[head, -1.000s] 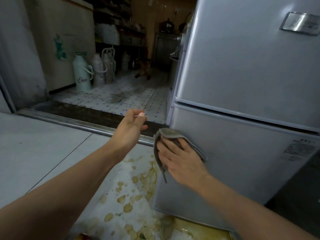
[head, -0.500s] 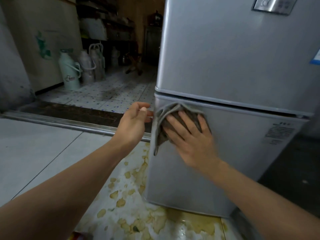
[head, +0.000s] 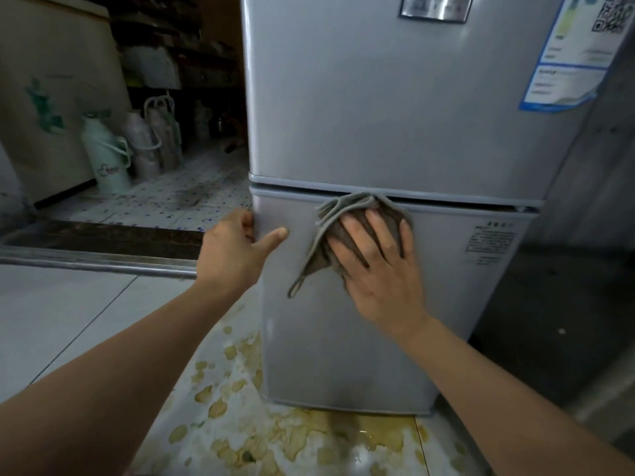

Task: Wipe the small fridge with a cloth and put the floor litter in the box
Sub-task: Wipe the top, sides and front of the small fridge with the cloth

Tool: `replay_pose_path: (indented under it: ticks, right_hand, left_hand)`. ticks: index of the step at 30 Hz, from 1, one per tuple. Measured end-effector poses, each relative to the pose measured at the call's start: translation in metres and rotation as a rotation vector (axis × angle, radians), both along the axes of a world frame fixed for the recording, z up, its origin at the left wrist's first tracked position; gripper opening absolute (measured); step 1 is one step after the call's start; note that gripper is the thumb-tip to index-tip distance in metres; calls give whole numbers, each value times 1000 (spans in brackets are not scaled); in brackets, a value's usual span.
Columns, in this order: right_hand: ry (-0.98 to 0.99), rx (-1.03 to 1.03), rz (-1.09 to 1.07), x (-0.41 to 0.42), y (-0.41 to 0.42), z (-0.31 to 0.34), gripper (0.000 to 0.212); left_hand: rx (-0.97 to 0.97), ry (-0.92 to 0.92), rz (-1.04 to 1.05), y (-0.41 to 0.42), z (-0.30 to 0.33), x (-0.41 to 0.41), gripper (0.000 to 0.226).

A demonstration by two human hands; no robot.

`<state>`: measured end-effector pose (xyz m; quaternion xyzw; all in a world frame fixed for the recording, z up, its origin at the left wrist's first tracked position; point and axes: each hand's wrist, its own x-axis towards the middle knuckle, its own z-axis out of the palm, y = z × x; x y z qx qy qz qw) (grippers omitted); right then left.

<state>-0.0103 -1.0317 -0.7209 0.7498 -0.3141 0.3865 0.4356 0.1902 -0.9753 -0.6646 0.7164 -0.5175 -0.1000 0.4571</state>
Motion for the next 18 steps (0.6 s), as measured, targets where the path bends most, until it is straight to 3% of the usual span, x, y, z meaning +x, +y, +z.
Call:
replay_pose_path:
  ticks: [5, 8, 11, 14, 18]
  right_hand:
    - [0, 98, -100, -56, 2, -24, 60]
    - [-226, 170, -198, -72, 5, -26, 58]
    - [-361, 177, -141, -33, 8, -18, 48]
    - [-283, 134, -26, -3, 4, -6, 42]
    - [-245, 133, -85, -50, -2, -14, 44]
  left_hand:
    - [-30, -10, -8, -1, -2, 1, 39]
    - [-35, -15, -25, -1, -3, 0, 38]
    - [-43, -20, -37, 0, -3, -1, 33]
    - [-47, -15, -50, -1, -4, 0, 33]
    - [-29, -44, -50, -3, -4, 5, 37]
